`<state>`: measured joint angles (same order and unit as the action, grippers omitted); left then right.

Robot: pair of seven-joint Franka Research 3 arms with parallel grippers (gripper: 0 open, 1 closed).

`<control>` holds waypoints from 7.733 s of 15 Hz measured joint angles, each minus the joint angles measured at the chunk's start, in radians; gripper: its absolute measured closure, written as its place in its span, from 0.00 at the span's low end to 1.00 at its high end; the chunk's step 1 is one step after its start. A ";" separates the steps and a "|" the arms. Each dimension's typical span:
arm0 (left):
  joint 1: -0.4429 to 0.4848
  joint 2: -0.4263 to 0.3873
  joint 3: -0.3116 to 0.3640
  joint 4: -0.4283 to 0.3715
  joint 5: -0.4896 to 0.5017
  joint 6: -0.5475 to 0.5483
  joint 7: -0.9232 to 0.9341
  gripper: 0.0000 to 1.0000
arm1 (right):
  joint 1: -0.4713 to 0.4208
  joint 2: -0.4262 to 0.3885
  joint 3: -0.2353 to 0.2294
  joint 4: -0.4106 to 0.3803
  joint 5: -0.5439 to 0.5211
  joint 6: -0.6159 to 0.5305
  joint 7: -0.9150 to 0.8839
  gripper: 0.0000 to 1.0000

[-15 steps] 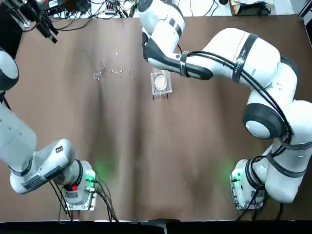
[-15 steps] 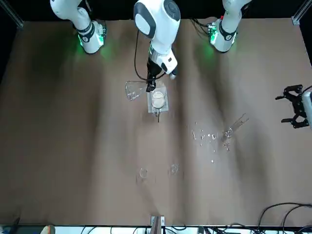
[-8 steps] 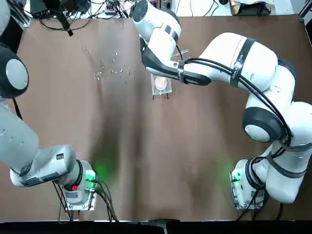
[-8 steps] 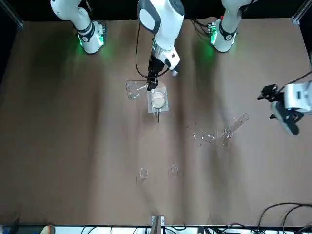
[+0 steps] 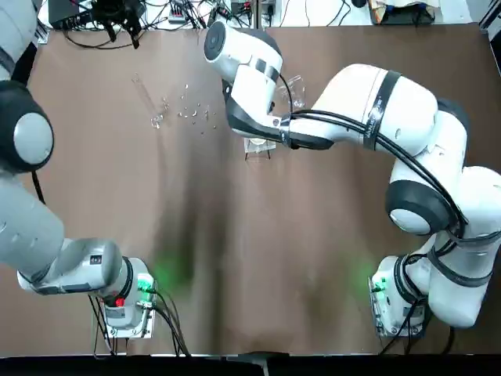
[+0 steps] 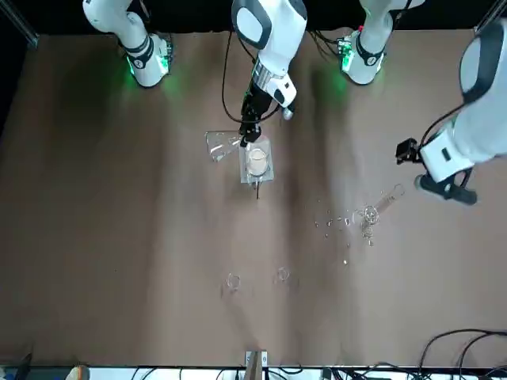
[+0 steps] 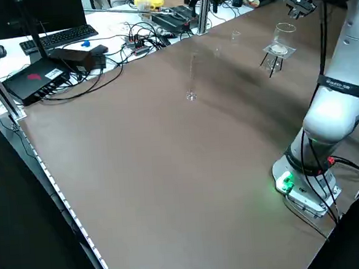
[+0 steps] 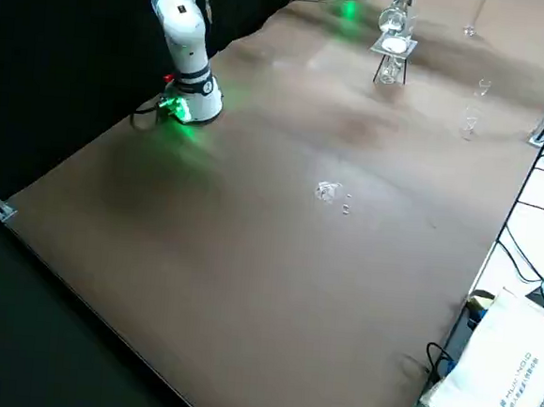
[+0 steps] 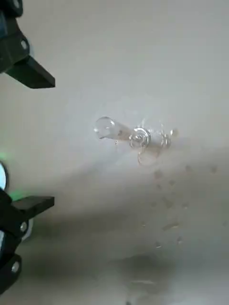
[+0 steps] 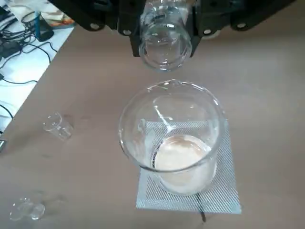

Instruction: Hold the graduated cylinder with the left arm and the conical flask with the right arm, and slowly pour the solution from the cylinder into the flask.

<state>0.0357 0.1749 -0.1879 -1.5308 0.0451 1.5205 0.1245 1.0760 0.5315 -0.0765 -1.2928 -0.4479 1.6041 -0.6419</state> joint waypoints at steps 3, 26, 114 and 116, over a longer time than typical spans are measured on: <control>0.001 -0.116 -0.009 -0.001 0.006 -0.104 -0.204 0.00 | 0.000 0.007 0.000 0.000 -0.033 0.000 0.000 0.61; 0.015 -0.155 -0.016 -0.034 -0.002 -0.076 -0.382 0.00 | 0.065 0.050 0.000 0.014 -0.215 -0.044 -0.001 0.61; 0.045 -0.147 0.008 -0.049 -0.072 0.101 -0.263 0.00 | -1.458 0.043 -0.022 -0.526 1.327 -0.002 -1.838 0.37; 0.044 -0.147 0.007 -0.049 -0.072 0.101 -0.263 0.00 | -1.458 0.043 -0.023 -0.517 1.327 -0.002 -1.802 0.19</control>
<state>0.0800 0.0279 -0.1808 -1.5798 -0.0273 1.6216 -0.1383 -0.3824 0.5749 -0.0992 -1.8101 0.8794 1.6019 -2.4434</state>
